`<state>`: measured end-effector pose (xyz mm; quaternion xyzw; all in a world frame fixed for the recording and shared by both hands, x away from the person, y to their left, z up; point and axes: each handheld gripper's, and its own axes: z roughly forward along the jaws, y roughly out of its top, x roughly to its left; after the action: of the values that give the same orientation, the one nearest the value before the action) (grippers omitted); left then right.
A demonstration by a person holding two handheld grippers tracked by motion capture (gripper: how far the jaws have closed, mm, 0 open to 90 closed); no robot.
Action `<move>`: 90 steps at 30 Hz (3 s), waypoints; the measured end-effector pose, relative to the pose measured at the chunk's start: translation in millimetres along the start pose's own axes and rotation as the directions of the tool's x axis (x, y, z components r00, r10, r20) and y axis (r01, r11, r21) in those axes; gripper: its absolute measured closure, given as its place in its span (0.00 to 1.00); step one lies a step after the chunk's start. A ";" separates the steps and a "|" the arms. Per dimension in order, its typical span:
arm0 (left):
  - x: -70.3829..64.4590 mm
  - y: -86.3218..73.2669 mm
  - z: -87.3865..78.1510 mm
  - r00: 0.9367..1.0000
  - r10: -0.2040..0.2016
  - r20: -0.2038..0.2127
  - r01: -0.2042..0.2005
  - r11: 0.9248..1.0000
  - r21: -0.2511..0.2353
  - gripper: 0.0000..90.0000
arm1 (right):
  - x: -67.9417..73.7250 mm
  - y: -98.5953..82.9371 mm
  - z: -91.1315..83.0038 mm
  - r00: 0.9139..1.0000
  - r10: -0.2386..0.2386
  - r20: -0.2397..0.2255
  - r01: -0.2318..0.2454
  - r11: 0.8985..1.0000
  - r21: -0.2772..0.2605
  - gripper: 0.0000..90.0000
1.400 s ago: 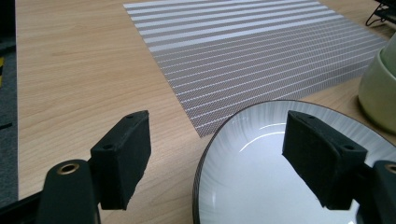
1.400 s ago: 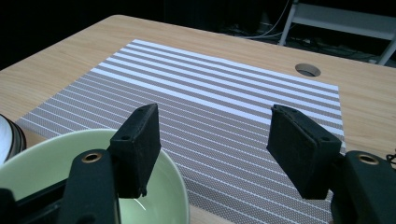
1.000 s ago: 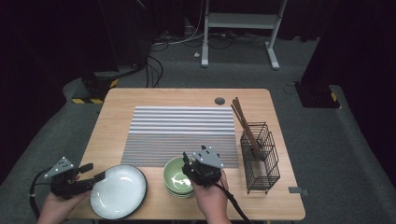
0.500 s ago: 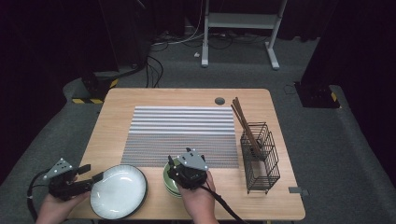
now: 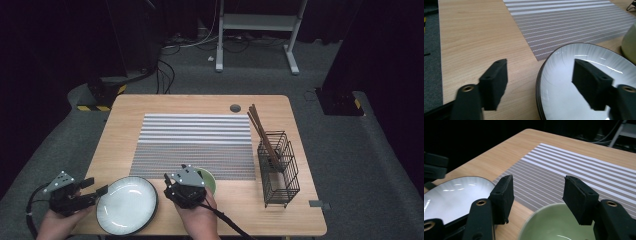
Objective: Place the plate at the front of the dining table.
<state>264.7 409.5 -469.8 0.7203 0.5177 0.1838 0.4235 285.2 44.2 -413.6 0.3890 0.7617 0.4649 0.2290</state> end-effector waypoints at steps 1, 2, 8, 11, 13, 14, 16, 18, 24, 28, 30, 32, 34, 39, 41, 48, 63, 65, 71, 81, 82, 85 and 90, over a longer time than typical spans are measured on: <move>0.1 0.3 -1.3 1.000 -0.007 0.001 0.007 1.000 -0.016 0.34 | 7.0 0.9 1.7 1.000 -0.010 -0.019 0.010 1.000 0.003 0.46; -0.3 0.3 -1.5 1.000 -0.007 0.002 0.007 1.000 -0.019 0.35 | 9.1 1.1 2.5 1.000 -0.006 -0.026 0.006 1.000 0.006 0.46; -1.9 -0.8 0.4 1.000 0.011 0.011 -0.011 1.000 -0.005 0.37 | 21.2 2.7 8.9 0.998 -0.020 -0.051 0.022 0.999 0.026 0.48; -1.1 0.1 2.4 1.000 0.017 0.019 -0.017 1.000 0.018 0.35 | 27.9 4.8 13.8 0.997 -0.012 -0.071 0.015 0.999 0.040 0.51; -0.7 0.4 2.5 1.000 0.002 0.024 -0.002 1.000 0.021 0.34 | 29.3 5.2 15.0 0.997 -0.019 -0.071 0.022 0.999 0.040 0.52; -0.8 0.3 2.3 1.000 0.002 0.017 -0.002 1.000 0.020 0.34 | 31.2 5.6 16.0 0.997 -0.015 -0.073 0.018 0.999 0.041 0.52; -1.4 0.0 2.1 1.000 0.015 0.000 -0.015 1.000 0.027 0.32 | 34.4 5.8 17.8 0.997 -0.013 -0.079 0.016 0.999 0.039 0.54; -0.4 -0.2 1.6 1.000 0.012 0.001 -0.013 0.999 0.030 0.32 | 37.2 6.0 19.8 0.996 0.011 -0.089 -0.006 0.999 0.052 0.55; 1.7 -1.6 0.0 1.000 -0.011 0.011 0.011 1.000 0.027 0.37 | 46.5 6.6 26.7 0.993 0.035 -0.114 -0.024 0.996 0.090 0.57; 2.6 -2.8 1.6 0.999 -0.027 0.018 0.026 0.999 0.039 0.40 | 54.3 3.9 32.4 0.992 0.025 -0.127 -0.011 0.994 0.108 0.58; 2.6 -3.1 1.8 0.999 -0.027 0.023 0.025 0.999 0.045 0.41 | 56.3 2.6 34.0 0.992 0.023 -0.127 -0.008 0.993 0.115 0.58; 2.6 -3.5 2.0 0.999 -0.021 0.026 0.020 0.999 0.049 0.43 | 58.8 0.3 37.2 0.992 0.020 -0.128 -0.003 0.991 0.131 0.59; 3.4 -3.7 1.9 0.999 -0.029 0.032 0.027 0.998 0.054 0.46 | 60.2 -1.4 39.5 0.992 0.017 -0.128 0.001 0.990 0.139 0.60; 5.9 -4.9 0.3 0.999 -0.028 0.029 0.026 0.997 0.072 0.51 | 64.9 -6.7 45.7 0.992 0.014 -0.123 0.007 0.986 0.169 0.62; 7.6 -6.0 0.6 0.999 -0.041 0.030 0.039 0.996 0.076 0.51 | 65.5 -8.8 48.2 0.992 0.015 -0.122 0.007 0.984 0.179 0.62; 7.7 -7.7 4.7 0.999 -0.033 0.027 0.030 0.994 0.108 0.49 | 68.9 -13.9 52.6 0.992 0.010 -0.125 0.015 0.980 0.197 0.60; 6.5 -8.7 6.2 0.997 -0.041 0.067 0.031 0.988 0.149 0.58 | 71.0 -30.3 63.1 0.995 0.038 -0.094 -0.010 0.960 0.282 0.60; 5.7 -9.1 6.0 0.997 -0.042 0.062 0.033 0.989 0.143 0.58 | 70.7 -30.7 63.0 0.995 0.040 -0.091 -0.012 0.956 0.292 0.60; 1.4 -12.7 3.8 0.998 -0.039 0.042 0.033 0.990 0.137 0.62 | 69.4 -34.2 65.3 0.992 0.082 -0.094 -0.047 0.945 0.324 0.60; -8.7 -17.8 7.5 0.998 -0.052 0.023 0.047 0.984 0.170 0.64 | 68.3 -34.7 69.7 0.988 0.132 -0.084 -0.095 0.932 0.350 0.58; -9.1 -18.2 7.9 0.998 -0.049 0.027 0.043 0.983 0.178 0.65 | 68.1 -34.5 69.9 0.987 0.139 -0.083 -0.102 0.931 0.351 0.57; -9.3 -16.9 7.1 0.999 -0.044 0.026 0.039 0.983 0.182 0.66 | 67.0 -33.2 70.4 0.980 0.178 -0.084 -0.136 0.922 0.362 0.55; -7.5 -16.1 5.9 0.998 -0.049 0.032 0.042 0.981 0.187 0.68 | 66.5 -30.2 71.8 0.971 0.225 -0.079 -0.179 0.907 0.382 0.52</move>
<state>256.4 402.0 -484.7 0.7481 0.5410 0.1117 0.3677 285.4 127.8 -472.8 0.4730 0.8041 0.3560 0.0549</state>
